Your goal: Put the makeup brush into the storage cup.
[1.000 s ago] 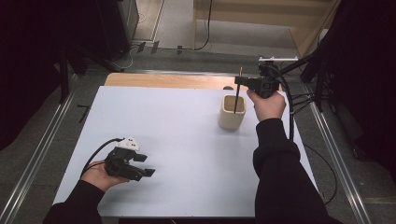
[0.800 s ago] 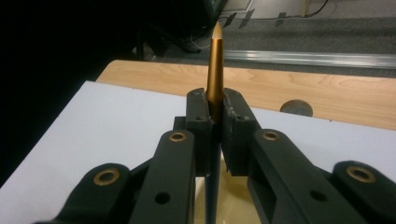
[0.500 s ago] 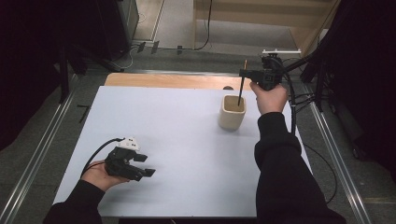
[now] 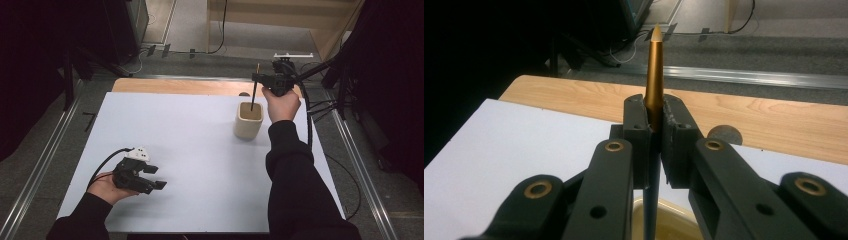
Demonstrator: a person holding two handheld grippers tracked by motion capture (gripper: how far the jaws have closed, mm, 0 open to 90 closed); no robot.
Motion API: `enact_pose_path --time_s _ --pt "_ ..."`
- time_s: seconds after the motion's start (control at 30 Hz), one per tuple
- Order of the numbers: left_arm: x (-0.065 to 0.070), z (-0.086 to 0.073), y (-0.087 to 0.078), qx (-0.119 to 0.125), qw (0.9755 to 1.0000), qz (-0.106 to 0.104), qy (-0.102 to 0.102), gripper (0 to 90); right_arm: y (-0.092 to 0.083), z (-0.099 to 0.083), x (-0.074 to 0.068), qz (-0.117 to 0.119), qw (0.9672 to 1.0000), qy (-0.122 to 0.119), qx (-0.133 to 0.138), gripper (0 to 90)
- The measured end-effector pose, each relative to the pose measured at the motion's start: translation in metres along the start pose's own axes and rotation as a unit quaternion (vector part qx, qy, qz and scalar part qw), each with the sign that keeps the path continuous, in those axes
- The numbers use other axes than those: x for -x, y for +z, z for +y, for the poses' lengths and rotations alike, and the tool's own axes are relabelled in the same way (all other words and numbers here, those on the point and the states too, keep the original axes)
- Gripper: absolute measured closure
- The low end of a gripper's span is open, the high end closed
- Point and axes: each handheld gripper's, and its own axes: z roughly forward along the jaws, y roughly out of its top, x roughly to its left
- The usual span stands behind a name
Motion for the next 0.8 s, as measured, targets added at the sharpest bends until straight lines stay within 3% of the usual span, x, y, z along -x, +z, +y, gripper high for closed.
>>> enact_pose_path --time_s 0.17,0.8 --pt "0.0 0.0 -0.001 0.001 1.0 -0.001 -0.002 34.2 0.003 -0.005 0.0 -0.007 1.0 -0.003 0.005 83.8" --pt "0.0 0.0 0.0 -0.001 1.0 -0.001 -0.002 34.0 0.008 -0.026 0.003 0.0 0.9999 -0.003 0.015 83.7"
